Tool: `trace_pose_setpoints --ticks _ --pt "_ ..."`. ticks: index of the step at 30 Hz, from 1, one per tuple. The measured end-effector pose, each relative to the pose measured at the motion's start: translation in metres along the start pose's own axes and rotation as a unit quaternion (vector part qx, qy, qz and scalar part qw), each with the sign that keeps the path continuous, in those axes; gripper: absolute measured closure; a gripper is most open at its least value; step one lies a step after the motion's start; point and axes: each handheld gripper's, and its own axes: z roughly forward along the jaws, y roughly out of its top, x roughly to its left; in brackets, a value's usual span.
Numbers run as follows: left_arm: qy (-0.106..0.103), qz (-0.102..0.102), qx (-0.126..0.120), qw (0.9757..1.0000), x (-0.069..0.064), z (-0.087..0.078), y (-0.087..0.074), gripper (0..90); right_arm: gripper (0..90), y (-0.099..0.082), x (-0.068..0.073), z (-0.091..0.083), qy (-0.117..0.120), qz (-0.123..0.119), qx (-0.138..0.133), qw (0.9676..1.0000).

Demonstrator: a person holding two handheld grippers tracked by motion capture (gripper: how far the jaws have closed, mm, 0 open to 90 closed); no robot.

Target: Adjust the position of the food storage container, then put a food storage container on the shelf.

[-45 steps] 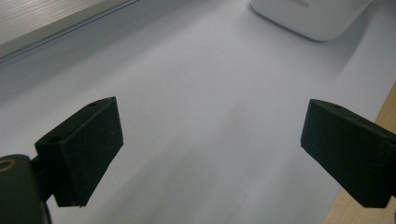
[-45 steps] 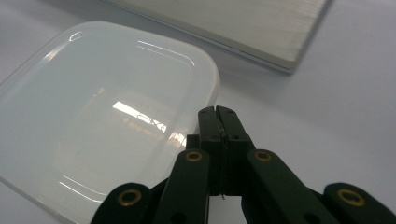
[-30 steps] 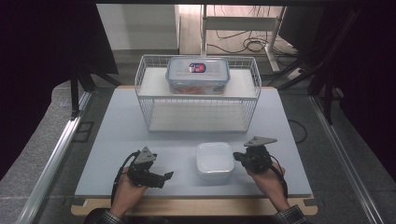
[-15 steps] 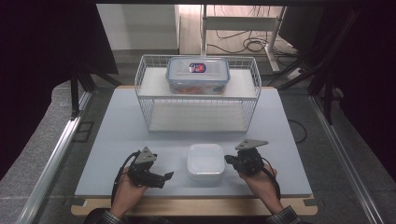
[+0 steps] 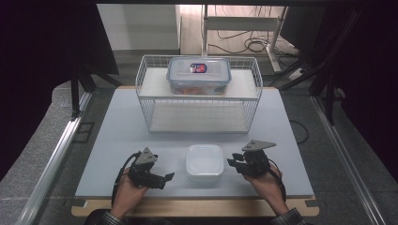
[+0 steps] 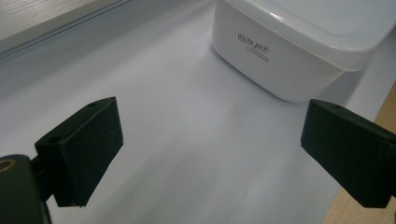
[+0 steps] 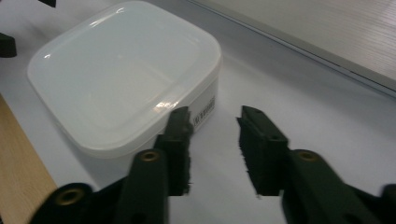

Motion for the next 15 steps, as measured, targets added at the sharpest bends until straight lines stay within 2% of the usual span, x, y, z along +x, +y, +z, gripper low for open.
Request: trace_pose_setpoints --ticks 2,3,4,6,8,11,15 --pt "0.000 0.000 0.000 1.0000 0.0001 -0.0001 0.0000 5.6 50.1 -0.0022 -0.0029 -0.0026 0.009 0.005 -0.003 0.9999" --pt "0.000 0.000 0.000 1.0000 0.0001 -0.0001 0.0000 5.5 50.1 -0.0022 -0.0029 -0.0026 0.009 0.005 -0.003 0.9999" --pt "0.000 -0.001 0.000 1.0000 0.0004 -0.0001 -0.0002 5.5 40.0 -0.0054 -0.0059 -0.0034 0.017 0.009 -0.009 0.9998" --pt "0.000 -0.002 0.000 1.0000 0.0006 -0.0001 -0.0004 5.5 36.8 -0.0063 -0.0069 -0.0035 0.019 0.013 -0.009 0.9997" --pt "0.000 -0.001 0.000 1.0000 0.0002 -0.0002 -0.0004 5.5 28.5 -0.0065 -0.0084 -0.0042 0.022 0.015 -0.018 0.9995" --pt "0.001 -0.001 -0.001 1.0000 0.0000 0.0001 -0.0004 5.3 23.7 -0.0061 -0.0076 -0.0041 0.022 0.008 -0.025 0.9994" --pt "-0.002 -0.006 -0.005 1.0000 0.0010 0.0007 -0.0006 4.9 22.0 -0.0059 -0.0069 -0.0020 0.018 0.000 -0.021 0.9996"
